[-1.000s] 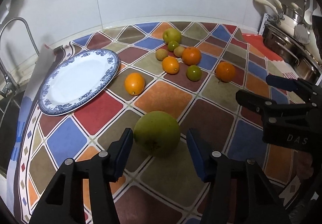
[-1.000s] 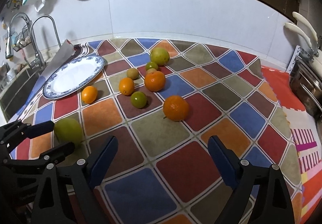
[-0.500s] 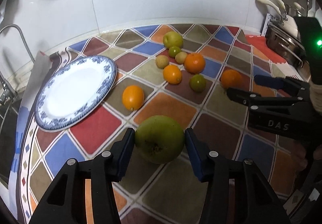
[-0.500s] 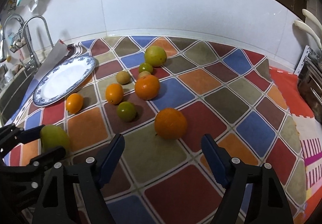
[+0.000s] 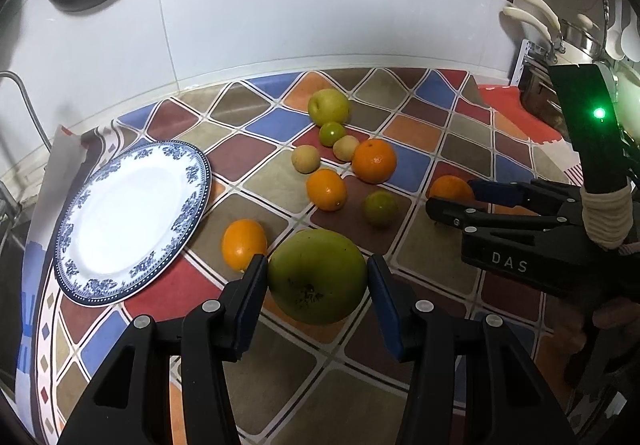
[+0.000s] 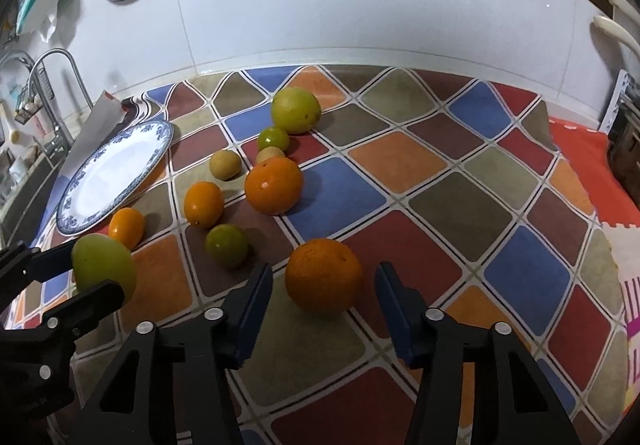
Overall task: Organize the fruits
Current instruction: 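Grasp the large green apple with the left gripper while the right gripper grasps an orange, then carry the green apple and orange in both grippers over the blue-and-white plate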
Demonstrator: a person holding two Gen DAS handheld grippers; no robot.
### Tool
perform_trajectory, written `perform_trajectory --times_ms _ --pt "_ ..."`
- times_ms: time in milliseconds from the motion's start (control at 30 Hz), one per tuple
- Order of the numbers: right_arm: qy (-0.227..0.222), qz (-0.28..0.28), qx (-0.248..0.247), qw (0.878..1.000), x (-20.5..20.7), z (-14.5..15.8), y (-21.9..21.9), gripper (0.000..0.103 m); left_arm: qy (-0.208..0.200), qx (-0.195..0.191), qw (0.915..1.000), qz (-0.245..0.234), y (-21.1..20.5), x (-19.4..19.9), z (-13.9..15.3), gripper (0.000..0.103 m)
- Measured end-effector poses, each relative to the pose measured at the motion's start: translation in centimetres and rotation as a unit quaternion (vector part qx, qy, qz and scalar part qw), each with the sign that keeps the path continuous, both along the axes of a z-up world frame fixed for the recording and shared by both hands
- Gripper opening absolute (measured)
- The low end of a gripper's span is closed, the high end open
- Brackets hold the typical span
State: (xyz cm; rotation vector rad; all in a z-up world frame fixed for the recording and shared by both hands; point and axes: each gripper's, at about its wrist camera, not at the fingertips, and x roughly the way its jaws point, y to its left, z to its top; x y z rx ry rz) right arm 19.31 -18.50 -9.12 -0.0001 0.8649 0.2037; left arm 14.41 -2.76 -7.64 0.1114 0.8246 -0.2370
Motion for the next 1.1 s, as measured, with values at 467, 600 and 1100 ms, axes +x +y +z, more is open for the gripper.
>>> perform_trajectory --times_ms 467,600,1100 --pt "-0.004 0.003 0.002 1.0 -0.6 0.6 0.2 0.042 -0.016 -0.01 0.9998 0.009 0.9 -0.4 0.8 0.05" --pt "-0.018 0.008 0.001 1.0 -1.5 1.8 0.8 0.042 -0.027 -0.017 0.9994 0.015 1.6 -1.0 1.5 0.05" --pt "-0.074 0.067 0.026 0.995 -3.7 6.3 6.2 0.042 -0.087 -0.01 0.9942 0.061 6.4 -3.4 5.0 0.05"
